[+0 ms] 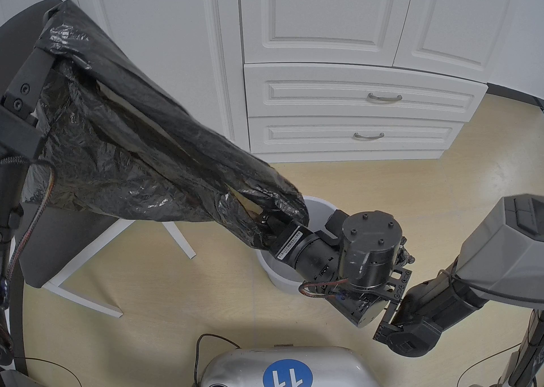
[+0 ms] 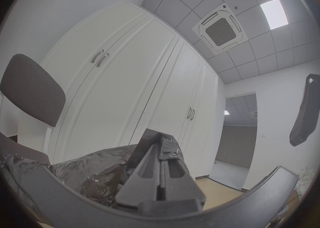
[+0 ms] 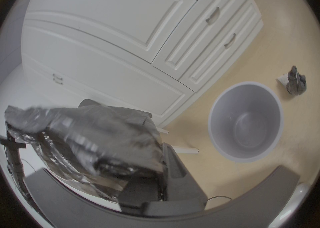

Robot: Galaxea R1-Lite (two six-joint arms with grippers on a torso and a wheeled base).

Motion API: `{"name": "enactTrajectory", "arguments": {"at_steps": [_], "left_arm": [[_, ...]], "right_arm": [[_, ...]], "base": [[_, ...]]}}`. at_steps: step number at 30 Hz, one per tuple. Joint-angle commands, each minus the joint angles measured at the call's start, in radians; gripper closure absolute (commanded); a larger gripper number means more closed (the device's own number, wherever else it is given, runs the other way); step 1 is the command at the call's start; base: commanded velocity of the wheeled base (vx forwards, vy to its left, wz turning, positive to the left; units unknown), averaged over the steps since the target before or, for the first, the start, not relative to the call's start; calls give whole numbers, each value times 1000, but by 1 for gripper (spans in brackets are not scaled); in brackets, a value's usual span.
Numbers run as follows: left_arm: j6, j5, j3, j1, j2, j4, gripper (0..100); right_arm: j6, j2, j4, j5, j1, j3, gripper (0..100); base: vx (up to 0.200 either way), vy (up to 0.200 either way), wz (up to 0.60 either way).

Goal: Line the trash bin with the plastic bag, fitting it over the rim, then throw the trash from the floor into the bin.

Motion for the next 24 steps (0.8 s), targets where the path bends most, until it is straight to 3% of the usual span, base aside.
{"name": "enactTrajectory", "arguments": {"at_steps": [1, 4, 7, 9, 11, 12, 16, 20, 24], "left_arm": [[-6, 1, 13, 0, 24, 1, 100], [-7, 1, 22, 0, 44, 1, 100], [-14, 2, 42, 6, 65, 26, 100], [-43, 2, 49, 9, 70, 73, 100], [-47, 2, 51, 9, 70, 81, 100], [-89, 2, 51, 8, 74, 141, 100], [-127, 4, 53, 3, 110, 176, 100], [-150, 5, 63, 2, 186, 174, 100], [-158, 10, 72, 0, 251, 164, 100]], "right_arm": [[-66, -93, -2, -5, 13, 42, 100], [-152, -171, 11, 3, 0, 87, 100], [-303, -234, 14, -1, -37, 133, 100], [-455, -322, 21, -9, -59, 185, 100], [-471, -335, 24, -9, -62, 194, 100], [-578, -472, 107, -9, -88, 248, 100], [-638, -679, 357, -8, -111, 249, 100], [-641, -894, 727, 3, -117, 180, 100], [-641, -960, 908, 3, -117, 136, 100]], "base": [[0, 0, 0], [0, 0, 0], [0, 0, 0], [0, 0, 0], [0, 0, 0], [0, 0, 0], [0, 0, 0], [0, 0, 0], [0, 0, 0]]}}
